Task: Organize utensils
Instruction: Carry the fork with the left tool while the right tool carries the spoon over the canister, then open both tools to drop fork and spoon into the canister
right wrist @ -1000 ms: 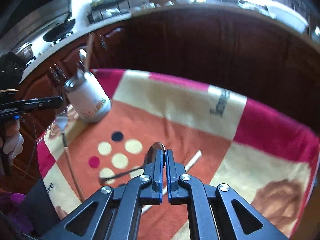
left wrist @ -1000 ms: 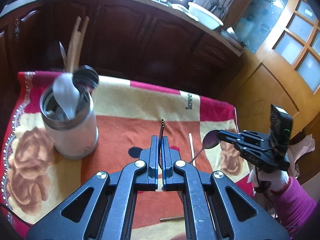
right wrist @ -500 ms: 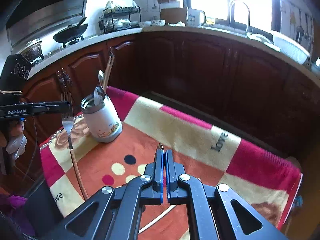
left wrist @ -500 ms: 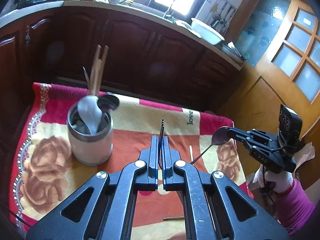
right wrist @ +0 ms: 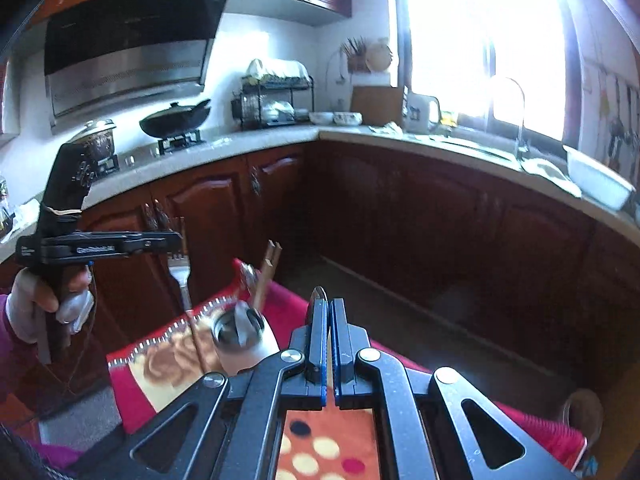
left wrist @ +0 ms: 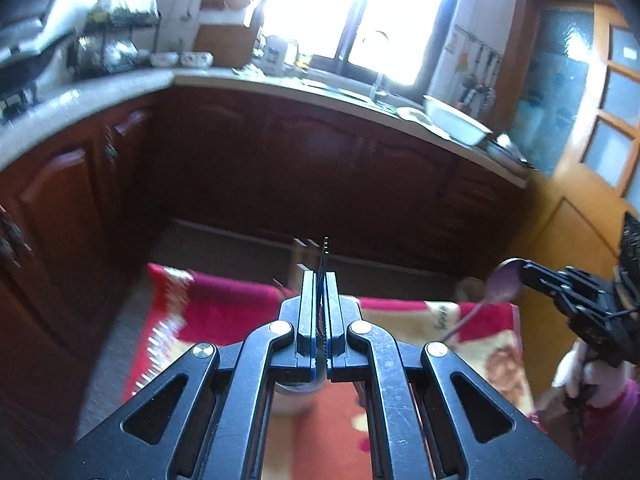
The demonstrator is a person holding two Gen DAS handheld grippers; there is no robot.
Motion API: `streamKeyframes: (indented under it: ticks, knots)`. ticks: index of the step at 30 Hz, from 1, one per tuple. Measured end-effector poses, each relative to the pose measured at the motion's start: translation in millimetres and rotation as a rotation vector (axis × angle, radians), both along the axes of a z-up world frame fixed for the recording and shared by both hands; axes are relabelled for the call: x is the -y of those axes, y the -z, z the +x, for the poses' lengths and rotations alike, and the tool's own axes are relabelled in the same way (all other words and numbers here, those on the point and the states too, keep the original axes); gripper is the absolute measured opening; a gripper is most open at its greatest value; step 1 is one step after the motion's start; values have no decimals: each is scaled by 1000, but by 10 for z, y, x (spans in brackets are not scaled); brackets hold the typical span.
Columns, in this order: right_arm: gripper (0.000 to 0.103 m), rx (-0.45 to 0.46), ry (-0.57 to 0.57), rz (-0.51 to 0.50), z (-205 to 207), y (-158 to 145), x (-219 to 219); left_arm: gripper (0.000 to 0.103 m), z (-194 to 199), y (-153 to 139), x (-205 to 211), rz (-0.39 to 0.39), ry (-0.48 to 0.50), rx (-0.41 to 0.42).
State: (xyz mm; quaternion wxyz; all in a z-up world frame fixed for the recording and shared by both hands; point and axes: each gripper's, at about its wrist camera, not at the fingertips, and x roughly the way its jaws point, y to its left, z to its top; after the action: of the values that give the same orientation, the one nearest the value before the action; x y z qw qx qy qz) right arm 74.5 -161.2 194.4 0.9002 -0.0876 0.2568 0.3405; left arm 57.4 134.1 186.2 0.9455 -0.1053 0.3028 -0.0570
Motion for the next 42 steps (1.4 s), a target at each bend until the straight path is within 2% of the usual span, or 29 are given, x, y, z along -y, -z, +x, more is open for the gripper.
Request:
streamKeyframes:
  ticks: [7, 16, 26, 33, 35, 42]
  knots:
    - [1, 10, -59, -48, 200, 43, -623, 1, 239, 56, -263, 127, -83, 10]
    - [1, 13, -102, -171, 337, 407, -1154, 1, 503, 399, -247, 256, -124, -4]
    - [1, -37, -167, -240, 304, 822, -1466, 1, 602, 738, -81, 261, -107, -52]
    - [2, -108, -174, -261, 325, 1135, -1550, 1, 638, 927, -30, 223, -105, -95]
    - [2, -119, -164, -245, 349, 1156, -1521, 1, 642, 951, -37, 206, -105, -104]
    - [3, -244, -152, -124, 515, 1173, -1320, 2, 593, 939, -34, 154, -109, -120]
